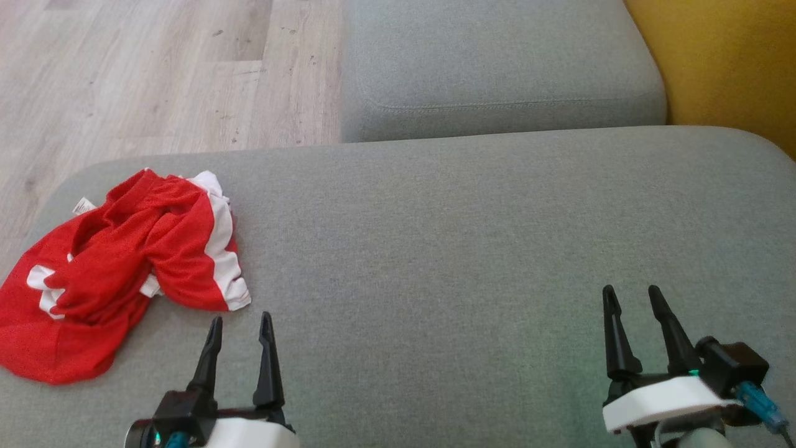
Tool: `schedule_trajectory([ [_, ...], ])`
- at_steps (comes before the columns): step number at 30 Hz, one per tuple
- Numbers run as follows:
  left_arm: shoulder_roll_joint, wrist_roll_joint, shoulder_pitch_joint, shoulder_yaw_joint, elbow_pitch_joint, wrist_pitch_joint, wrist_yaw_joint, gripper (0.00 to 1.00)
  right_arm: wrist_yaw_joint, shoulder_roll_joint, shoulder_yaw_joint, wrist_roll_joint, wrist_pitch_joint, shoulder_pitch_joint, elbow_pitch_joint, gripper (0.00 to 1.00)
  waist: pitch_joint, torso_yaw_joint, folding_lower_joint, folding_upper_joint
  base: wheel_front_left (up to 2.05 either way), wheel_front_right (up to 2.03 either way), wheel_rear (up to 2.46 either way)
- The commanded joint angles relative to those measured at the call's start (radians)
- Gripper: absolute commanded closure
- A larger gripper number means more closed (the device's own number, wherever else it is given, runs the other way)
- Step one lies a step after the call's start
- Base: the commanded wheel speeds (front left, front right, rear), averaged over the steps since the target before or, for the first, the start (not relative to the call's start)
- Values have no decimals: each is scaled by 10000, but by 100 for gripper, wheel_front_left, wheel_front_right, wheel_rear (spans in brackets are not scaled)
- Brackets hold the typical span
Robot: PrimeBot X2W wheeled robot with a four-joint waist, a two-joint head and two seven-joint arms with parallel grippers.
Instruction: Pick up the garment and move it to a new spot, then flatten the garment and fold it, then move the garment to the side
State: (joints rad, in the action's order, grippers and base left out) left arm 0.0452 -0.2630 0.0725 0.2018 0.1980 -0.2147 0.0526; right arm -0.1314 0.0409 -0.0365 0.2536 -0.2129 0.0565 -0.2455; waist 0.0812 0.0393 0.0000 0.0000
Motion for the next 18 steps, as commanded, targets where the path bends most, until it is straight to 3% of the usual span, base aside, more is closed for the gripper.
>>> schedule_trajectory([
  [1,47,363,-239,-157,-303,-203,86,0,7,87,-210,-383,-219,-146,277,0,-3,18,0,0,0,0,0],
  [10,51,1047,-216,-95,-602,-467,238,0,7,93,-63,-1428,-485,-43,176,0,13,82,0,0,0,0,0],
  [18,51,950,-230,-66,-682,-471,241,0,7,93,99,-1510,-488,-45,95,0,-8,117,0,0,0,0,0],
])
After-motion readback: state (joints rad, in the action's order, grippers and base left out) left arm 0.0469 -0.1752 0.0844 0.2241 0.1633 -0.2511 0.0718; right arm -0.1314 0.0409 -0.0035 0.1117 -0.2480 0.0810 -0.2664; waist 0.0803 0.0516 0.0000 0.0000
